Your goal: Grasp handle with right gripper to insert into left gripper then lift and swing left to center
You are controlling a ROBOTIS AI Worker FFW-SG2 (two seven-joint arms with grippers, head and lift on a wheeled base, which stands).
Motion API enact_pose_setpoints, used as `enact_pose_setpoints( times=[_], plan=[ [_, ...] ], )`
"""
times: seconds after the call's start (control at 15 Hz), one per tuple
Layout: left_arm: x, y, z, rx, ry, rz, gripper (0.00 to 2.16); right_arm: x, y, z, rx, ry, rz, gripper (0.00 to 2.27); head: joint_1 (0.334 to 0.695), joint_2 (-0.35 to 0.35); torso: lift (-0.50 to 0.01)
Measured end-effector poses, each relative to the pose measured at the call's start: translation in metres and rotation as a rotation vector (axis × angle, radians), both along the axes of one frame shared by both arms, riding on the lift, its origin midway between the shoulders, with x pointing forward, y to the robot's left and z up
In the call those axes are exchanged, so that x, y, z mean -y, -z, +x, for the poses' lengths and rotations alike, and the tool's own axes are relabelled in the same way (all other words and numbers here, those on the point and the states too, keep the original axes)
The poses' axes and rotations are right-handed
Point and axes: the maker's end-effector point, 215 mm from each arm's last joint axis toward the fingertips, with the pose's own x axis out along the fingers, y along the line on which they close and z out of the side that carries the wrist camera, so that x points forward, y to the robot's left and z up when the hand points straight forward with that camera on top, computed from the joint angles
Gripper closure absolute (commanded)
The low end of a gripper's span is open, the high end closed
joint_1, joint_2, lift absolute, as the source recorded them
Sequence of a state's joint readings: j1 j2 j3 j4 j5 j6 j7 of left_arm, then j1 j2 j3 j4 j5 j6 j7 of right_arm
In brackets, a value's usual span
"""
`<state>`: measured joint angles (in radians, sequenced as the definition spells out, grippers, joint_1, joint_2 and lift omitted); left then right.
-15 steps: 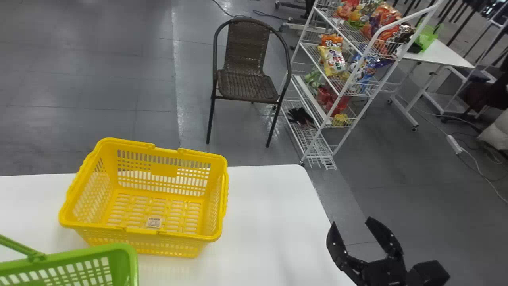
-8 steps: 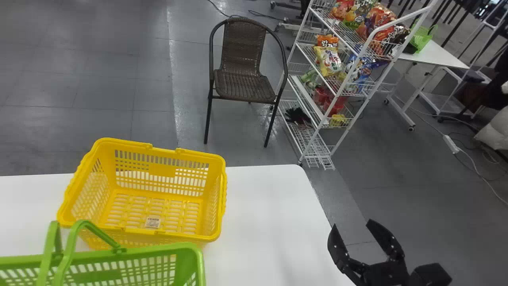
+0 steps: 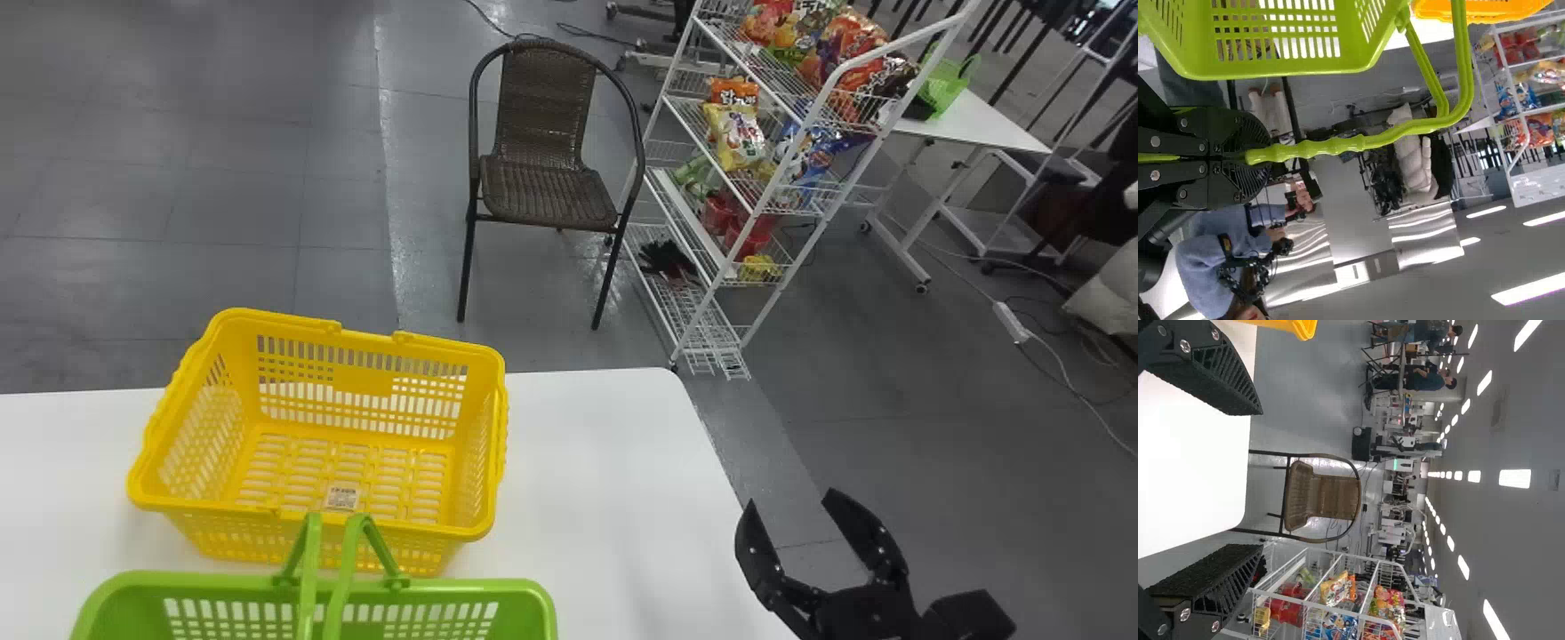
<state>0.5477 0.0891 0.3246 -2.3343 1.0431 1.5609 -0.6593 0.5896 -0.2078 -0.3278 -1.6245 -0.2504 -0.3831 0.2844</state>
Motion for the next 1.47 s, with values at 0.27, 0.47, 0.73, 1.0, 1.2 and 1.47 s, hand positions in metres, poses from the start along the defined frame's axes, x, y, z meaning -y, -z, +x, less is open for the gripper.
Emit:
enact_pose_setpoints(
  times=[0.27, 0.47, 0.73, 1.0, 1.2, 1.47],
  plan=[
    [0.007, 0.001, 0.005, 0.006, 0.001, 0.004, 1.97, -0.017, -0.011, -0.002, 0.050, -0.067, 0.004, 0.10, 0.695, -0.350, 0.000],
    [0.005, 0.001, 0.005, 0.004, -0.005, 0.005, 1.97, -0.024, -0.016, -0.002, 0.072, -0.081, 0.007, 0.10, 0.695, -0.350, 0.000],
    [0.004, 0.002, 0.005, -0.001, -0.011, 0.007, 1.97, -0.036, -0.014, -0.002, 0.073, -0.101, 0.017, 0.11, 0.695, -0.350, 0.000],
    [0.001, 0.003, 0.004, -0.007, -0.021, 0.008, 1.97, -0.045, -0.011, -0.002, 0.068, -0.116, 0.021, 0.11, 0.695, -0.350, 0.000],
    [-0.001, 0.002, 0.003, -0.010, -0.027, 0.006, 1.97, -0.047, -0.012, -0.001, 0.069, -0.120, 0.022, 0.11, 0.695, -0.350, 0.000],
    [0.000, 0.002, 0.003, -0.013, -0.033, 0.003, 1.97, -0.047, -0.012, -0.002, 0.068, -0.120, 0.022, 0.11, 0.695, -0.350, 0.000]
  ],
)
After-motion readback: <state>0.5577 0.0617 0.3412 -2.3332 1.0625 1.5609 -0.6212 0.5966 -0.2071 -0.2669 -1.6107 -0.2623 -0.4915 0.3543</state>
